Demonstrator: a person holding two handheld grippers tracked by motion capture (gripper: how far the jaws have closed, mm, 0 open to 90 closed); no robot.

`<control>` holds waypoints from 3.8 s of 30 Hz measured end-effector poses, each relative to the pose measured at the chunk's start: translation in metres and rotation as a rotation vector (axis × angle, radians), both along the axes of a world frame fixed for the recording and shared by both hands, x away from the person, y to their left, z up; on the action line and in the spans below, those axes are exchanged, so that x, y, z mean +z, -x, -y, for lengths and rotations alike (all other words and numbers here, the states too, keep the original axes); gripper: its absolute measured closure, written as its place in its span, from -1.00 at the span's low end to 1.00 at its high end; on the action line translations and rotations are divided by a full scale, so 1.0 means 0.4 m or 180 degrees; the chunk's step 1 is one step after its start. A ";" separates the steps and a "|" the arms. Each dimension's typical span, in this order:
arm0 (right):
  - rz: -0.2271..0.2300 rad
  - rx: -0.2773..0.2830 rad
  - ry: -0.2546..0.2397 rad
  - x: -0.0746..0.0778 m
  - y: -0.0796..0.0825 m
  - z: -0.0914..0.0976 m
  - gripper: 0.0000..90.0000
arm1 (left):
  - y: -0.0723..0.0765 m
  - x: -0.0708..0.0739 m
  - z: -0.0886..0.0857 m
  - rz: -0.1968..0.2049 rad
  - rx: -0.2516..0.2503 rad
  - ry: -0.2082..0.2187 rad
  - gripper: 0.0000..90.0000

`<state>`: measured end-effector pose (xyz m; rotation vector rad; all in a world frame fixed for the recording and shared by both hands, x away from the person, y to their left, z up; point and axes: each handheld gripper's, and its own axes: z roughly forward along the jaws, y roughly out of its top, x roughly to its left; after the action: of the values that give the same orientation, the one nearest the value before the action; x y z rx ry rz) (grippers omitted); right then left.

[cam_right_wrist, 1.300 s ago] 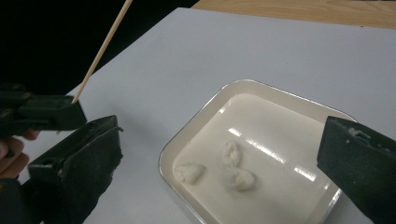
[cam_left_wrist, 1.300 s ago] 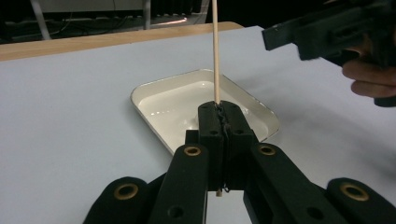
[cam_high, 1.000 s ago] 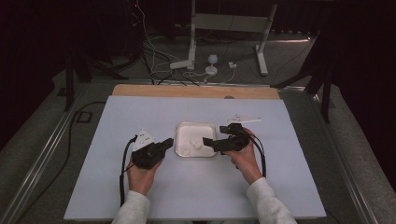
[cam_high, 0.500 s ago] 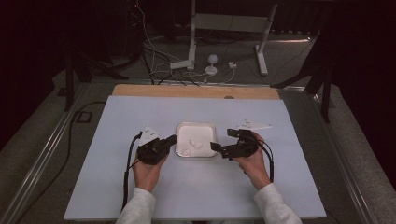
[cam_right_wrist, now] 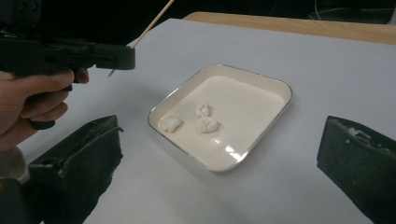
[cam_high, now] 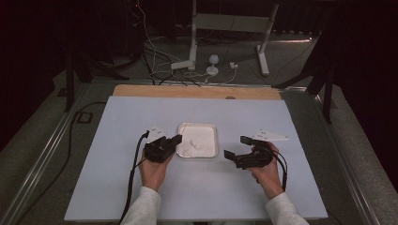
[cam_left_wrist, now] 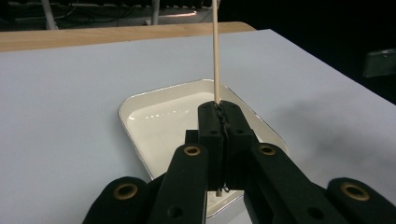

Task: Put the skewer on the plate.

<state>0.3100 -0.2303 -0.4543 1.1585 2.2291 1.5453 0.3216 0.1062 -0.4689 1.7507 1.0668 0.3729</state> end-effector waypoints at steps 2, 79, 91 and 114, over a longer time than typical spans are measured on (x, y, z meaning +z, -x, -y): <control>0.0027 -0.0014 -0.0002 -0.002 0.008 0.010 -1.00 | -0.004 -0.004 0.004 -0.0017 0.0007 0.0000 0.99; 0.0249 -0.0369 0.0072 -0.023 0.094 0.164 -1.00 | 0.044 0.019 -0.105 0.0171 0.0001 0.0254 -0.89; 0.0334 -0.0376 0.0092 -0.026 0.097 0.164 -1.00 | 0.119 0.011 -0.219 0.0461 0.0147 0.0156 -0.97; 0.0452 -0.0436 0.0130 -0.035 0.106 0.174 -1.00 | 0.180 0.003 -0.303 0.0661 0.0387 0.0004 -0.97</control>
<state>0.2675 -0.2998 -0.4684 1.1267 2.0366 1.4727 0.2497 0.2274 -0.4677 1.6108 1.0245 0.6160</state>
